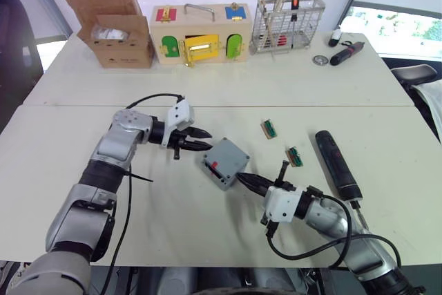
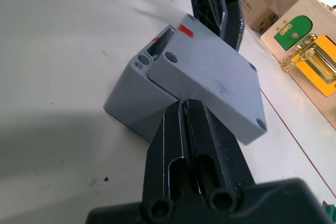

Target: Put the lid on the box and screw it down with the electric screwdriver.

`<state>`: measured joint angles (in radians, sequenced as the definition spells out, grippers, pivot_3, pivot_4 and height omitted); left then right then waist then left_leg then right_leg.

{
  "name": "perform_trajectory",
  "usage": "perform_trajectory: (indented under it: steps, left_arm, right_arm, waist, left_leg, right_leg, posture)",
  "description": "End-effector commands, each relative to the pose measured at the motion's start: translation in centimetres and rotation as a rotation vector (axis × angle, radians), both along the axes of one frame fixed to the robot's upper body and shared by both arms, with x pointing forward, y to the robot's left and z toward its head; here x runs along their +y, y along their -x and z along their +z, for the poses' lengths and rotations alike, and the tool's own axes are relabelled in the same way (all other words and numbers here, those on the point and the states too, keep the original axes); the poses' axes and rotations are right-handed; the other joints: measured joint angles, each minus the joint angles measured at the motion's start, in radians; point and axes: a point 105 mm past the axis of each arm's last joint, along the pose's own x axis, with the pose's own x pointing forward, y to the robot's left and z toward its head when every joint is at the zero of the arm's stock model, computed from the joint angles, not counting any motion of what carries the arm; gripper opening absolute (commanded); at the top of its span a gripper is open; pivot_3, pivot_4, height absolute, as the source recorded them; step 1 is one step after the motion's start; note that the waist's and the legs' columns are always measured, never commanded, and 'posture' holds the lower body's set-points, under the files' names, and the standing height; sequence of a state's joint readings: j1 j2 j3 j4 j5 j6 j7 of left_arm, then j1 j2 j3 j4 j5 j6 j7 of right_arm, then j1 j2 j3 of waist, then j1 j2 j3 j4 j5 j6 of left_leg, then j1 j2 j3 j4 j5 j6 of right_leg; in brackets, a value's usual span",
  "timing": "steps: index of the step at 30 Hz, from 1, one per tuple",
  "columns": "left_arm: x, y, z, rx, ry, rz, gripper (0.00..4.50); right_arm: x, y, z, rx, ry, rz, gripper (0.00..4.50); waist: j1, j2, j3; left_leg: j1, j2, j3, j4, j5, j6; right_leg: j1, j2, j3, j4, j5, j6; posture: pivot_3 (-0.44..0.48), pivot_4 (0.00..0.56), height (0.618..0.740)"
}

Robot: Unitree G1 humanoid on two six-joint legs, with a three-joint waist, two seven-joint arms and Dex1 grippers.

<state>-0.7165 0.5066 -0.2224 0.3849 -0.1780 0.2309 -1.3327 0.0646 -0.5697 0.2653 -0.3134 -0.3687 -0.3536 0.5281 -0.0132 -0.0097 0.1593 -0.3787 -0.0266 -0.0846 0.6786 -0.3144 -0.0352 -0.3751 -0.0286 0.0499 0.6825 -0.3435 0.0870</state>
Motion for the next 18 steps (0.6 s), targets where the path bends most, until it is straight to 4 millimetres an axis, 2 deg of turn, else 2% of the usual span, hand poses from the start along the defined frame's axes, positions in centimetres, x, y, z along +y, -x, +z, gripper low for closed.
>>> perform_trajectory:
  steps: [1,18]
  left_arm:
    - [-0.4,0.2,0.9,-0.029,0.020,-0.018,1.59]
    - [0.7,0.9,0.9,-0.014,-0.008,-0.018,1.59]
  right_arm:
    - [0.7,0.3,1.7,-0.050,-0.039,0.033,0.02]
    - [0.8,0.5,1.7,-0.041,-0.036,0.047,0.02]
  waist:
    - [0.000,0.000,0.000]
    - [0.000,0.000,0.000]
  left_leg:
    - [0.000,0.000,0.000,0.000,0.000,0.000]
    - [0.000,0.000,0.000,0.000,0.000,0.000]
  right_leg:
    - [0.000,0.000,0.000,0.000,0.000,0.000]
    - [0.000,0.000,0.000,0.000,0.000,0.000]
  posture:
    - [0.000,0.150,0.740]
    - [0.000,0.150,0.740]
